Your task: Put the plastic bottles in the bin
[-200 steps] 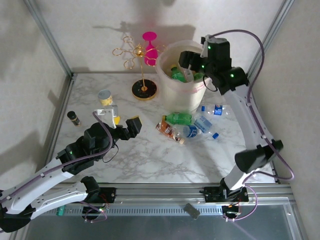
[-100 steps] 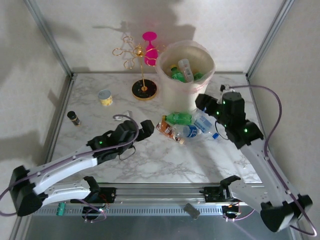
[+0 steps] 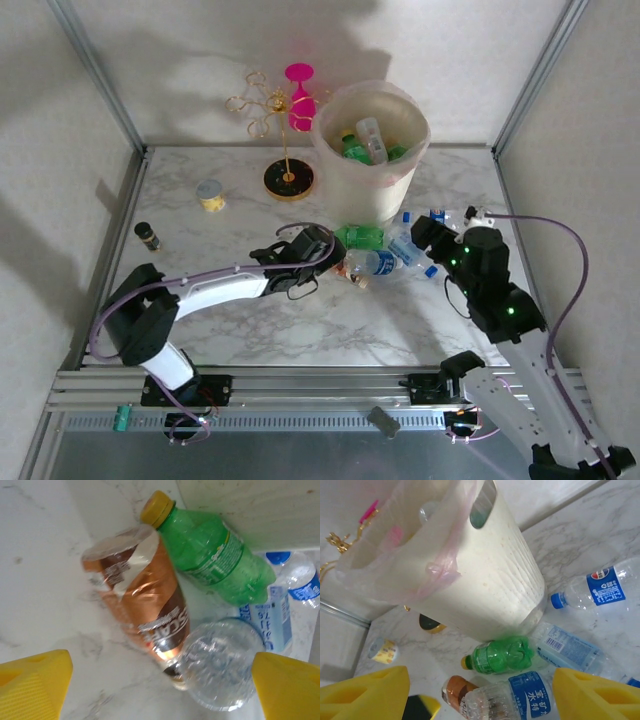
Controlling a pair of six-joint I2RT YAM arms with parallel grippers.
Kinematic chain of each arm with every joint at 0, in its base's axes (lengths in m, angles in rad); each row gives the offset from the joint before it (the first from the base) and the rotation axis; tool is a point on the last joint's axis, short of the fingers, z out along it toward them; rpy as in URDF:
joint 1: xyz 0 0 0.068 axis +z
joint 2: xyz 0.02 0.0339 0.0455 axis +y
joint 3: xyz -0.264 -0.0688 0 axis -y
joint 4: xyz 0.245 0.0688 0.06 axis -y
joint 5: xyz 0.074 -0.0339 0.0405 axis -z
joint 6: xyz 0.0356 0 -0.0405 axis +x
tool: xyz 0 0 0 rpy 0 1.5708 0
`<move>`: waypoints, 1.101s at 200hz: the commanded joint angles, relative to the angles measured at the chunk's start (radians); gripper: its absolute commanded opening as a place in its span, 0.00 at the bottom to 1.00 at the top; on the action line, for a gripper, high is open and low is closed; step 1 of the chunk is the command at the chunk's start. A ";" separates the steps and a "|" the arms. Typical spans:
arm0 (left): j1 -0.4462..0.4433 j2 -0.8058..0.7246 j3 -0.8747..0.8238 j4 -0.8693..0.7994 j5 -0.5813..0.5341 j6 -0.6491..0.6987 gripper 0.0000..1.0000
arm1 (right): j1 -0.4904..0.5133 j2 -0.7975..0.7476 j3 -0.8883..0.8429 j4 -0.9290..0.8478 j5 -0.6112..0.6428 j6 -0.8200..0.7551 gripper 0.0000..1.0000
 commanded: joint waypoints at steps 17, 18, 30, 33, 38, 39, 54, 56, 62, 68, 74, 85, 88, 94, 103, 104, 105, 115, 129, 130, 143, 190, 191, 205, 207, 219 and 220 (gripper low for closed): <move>0.047 0.111 0.063 0.045 -0.007 -0.098 0.87 | 0.004 -0.079 0.041 -0.038 0.053 0.015 0.76; 0.048 0.113 0.064 0.046 -0.008 -0.099 0.87 | 0.005 -0.080 0.043 -0.039 0.053 0.015 0.76; 0.062 0.141 0.069 0.053 -0.008 -0.118 0.85 | 0.005 -0.092 0.056 -0.048 0.062 0.011 0.77; 0.067 0.149 0.071 0.054 -0.005 -0.124 0.85 | 0.003 -0.096 0.057 -0.050 0.064 0.010 0.77; 0.075 0.164 0.073 0.060 0.001 -0.130 0.84 | 0.005 -0.099 0.063 -0.053 0.069 0.009 0.77; 0.077 0.166 0.073 0.061 0.002 -0.131 0.84 | 0.005 -0.099 0.063 -0.053 0.070 0.010 0.76; 0.094 0.203 0.089 0.068 0.014 -0.139 0.82 | 0.004 -0.113 0.067 -0.057 0.078 0.006 0.77; 0.095 0.208 0.092 0.070 0.015 -0.139 0.82 | 0.004 -0.114 0.067 -0.056 0.079 0.005 0.77; 0.100 0.222 0.103 0.068 0.014 -0.139 0.82 | 0.005 -0.118 0.063 -0.056 0.080 0.003 0.77; 0.103 0.235 0.113 0.065 0.013 -0.138 0.81 | 0.005 -0.120 0.061 -0.058 0.082 0.003 0.77; 0.107 0.248 0.124 0.065 0.013 -0.139 0.81 | 0.004 -0.121 0.058 -0.061 0.084 0.001 0.77; 0.113 0.268 0.140 0.067 0.020 -0.141 0.80 | 0.004 -0.124 0.048 -0.062 0.084 0.002 0.77; 0.114 0.272 0.141 0.072 0.023 -0.141 0.80 | 0.005 -0.124 0.046 -0.061 0.085 0.001 0.77; 0.117 0.279 0.146 0.079 0.027 -0.144 0.79 | 0.005 -0.126 0.040 -0.062 0.084 0.003 0.77; 0.122 0.287 0.149 0.095 0.031 -0.144 0.77 | 0.004 -0.126 0.030 -0.060 0.079 0.004 0.77; 0.121 0.288 0.149 0.096 0.032 -0.144 0.77 | 0.003 -0.126 0.029 -0.060 0.078 0.005 0.77; 0.121 0.290 0.149 0.097 0.033 -0.144 0.77 | 0.005 -0.127 0.028 -0.059 0.077 0.005 0.77; 0.125 0.299 0.150 0.109 0.038 -0.149 0.74 | 0.005 -0.128 0.017 -0.056 0.070 0.009 0.77; 0.126 0.310 0.149 0.127 0.049 -0.155 0.69 | 0.005 -0.127 0.004 -0.055 0.066 0.015 0.77; 0.126 0.310 0.150 0.127 0.050 -0.156 0.68 | 0.005 -0.127 0.002 -0.055 0.065 0.015 0.77; 0.126 0.317 0.147 0.138 0.060 -0.162 0.64 | 0.004 -0.128 -0.006 -0.056 0.063 0.020 0.77; 0.126 0.297 0.120 0.124 0.049 -0.157 0.51 | 0.004 -0.123 -0.050 -0.041 0.023 0.037 0.77; 0.126 0.296 0.119 0.124 0.048 -0.156 0.51 | 0.004 -0.123 -0.051 -0.041 0.022 0.038 0.77; 0.128 0.278 0.110 0.106 0.030 -0.144 0.51 | 0.005 -0.117 -0.061 -0.039 0.009 0.042 0.77; 0.128 0.275 0.107 0.101 0.027 -0.143 0.50 | 0.004 -0.118 -0.063 -0.040 0.007 0.044 0.77; 0.129 0.257 0.100 0.072 0.007 -0.130 0.50 | 0.005 -0.117 -0.075 -0.040 -0.003 0.051 0.77; 0.129 0.256 0.100 0.071 0.006 -0.129 0.50 | 0.005 -0.117 -0.076 -0.040 -0.004 0.051 0.77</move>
